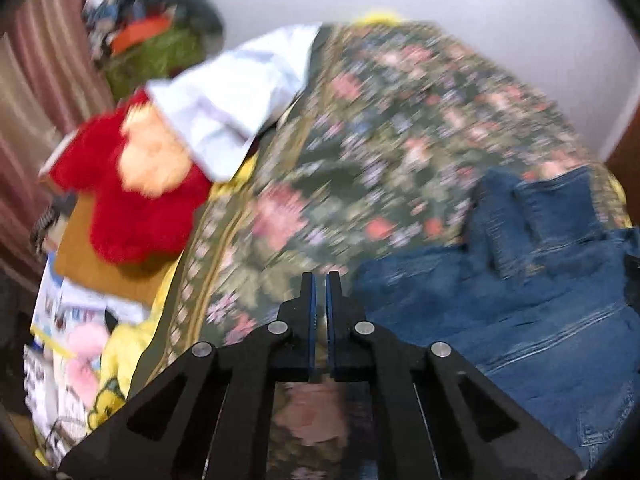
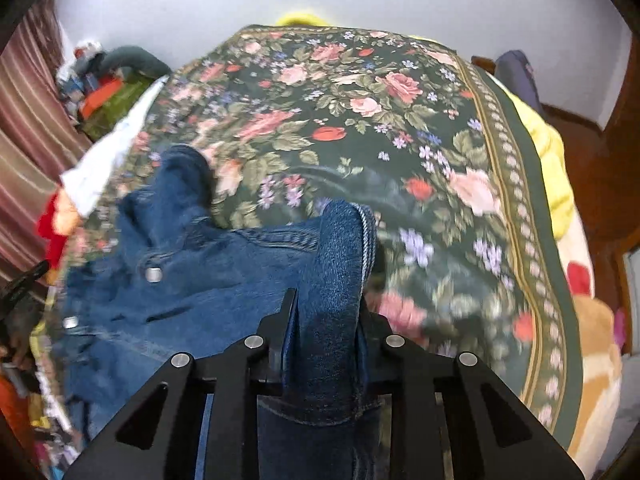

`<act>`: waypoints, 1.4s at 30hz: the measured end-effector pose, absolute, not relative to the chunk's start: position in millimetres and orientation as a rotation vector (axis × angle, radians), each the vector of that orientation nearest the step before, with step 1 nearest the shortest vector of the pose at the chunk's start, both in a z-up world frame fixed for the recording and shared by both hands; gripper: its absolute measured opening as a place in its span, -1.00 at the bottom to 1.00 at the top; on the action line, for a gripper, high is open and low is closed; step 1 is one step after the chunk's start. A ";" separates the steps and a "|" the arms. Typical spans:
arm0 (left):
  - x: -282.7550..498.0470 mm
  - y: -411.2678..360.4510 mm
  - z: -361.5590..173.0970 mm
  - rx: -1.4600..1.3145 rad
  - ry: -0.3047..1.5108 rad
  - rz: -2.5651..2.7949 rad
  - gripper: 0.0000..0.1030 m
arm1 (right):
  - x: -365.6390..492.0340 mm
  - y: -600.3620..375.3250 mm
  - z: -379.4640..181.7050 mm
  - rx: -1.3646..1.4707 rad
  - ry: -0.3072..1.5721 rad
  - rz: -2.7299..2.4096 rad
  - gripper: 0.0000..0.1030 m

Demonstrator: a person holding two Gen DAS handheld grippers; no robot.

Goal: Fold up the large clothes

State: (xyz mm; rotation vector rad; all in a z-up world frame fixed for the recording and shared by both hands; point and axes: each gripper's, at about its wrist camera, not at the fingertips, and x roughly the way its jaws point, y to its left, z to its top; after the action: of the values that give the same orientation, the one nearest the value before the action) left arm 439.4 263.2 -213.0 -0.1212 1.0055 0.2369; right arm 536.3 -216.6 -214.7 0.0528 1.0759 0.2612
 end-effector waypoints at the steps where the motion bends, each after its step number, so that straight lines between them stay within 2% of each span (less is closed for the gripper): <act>1: 437.0 268.1 -218.6 -0.126 1.018 0.244 -0.91 | 539.2 -214.9 -218.5 0.036 1.082 0.247 -0.57; 4: 421.9 265.2 -220.5 -0.138 0.994 0.195 -0.90 | 538.6 -221.3 -224.9 0.038 1.096 0.244 -0.39; 5: 417.1 261.9 -219.1 -0.131 0.987 0.181 -0.84 | 537.3 -224.5 -225.4 0.036 1.104 0.246 -0.13; 6: 410.6 257.2 -216.7 -0.112 0.977 0.173 -0.81 | 536.1 -228.9 -226.6 0.023 1.132 0.234 0.37; 8: 406.6 244.1 -212.4 -0.064 0.967 0.173 -0.75 | 533.3 -233.0 -230.1 -0.011 1.185 0.205 0.81; 12: 397.7 222.8 -200.9 -0.016 0.958 0.157 -0.55 | 508.6 -241.2 -219.9 -0.058 1.169 0.207 0.81; 16: 384.1 205.1 -180.5 -0.018 0.929 0.129 -0.50 | 478.9 -244.3 -188.6 -0.048 1.119 0.215 0.81; 19: 369.1 191.5 -159.1 -0.021 0.889 0.107 -0.27 | 447.8 -241.1 -153.4 -0.055 1.049 0.245 0.81; 21: 354.6 180.1 -140.0 -0.013 0.844 0.090 0.03 | 427.0 -237.7 -131.5 -0.060 1.005 0.266 0.81; 26: 318.1 157.4 -102.2 0.019 0.754 0.069 0.42 | 378.5 -229.2 -86.9 -0.067 0.929 0.312 0.86; 30: 285.3 146.6 -83.0 0.025 0.697 0.064 0.66 | 339.2 -223.6 -63.3 -0.064 0.886 0.342 0.93; 32: 269.0 141.9 -78.3 0.044 0.673 0.066 0.72 | 323.9 -223.4 -57.7 -0.058 0.876 0.350 0.94; 35: 247.8 137.6 -81.5 0.041 0.681 0.058 0.97 | 297.4 -225.6 -55.3 -0.033 0.874 0.367 0.97; 42: 214.4 138.8 -125.9 0.002 0.776 0.053 0.97 | 260.4 -228.8 -79.5 -0.052 0.952 0.352 0.97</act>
State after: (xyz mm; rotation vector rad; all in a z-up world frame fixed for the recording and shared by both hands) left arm 214.4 138.8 -125.9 0.0019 0.7762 0.0526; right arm 260.4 -228.8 -79.5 -0.0519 0.9518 0.3516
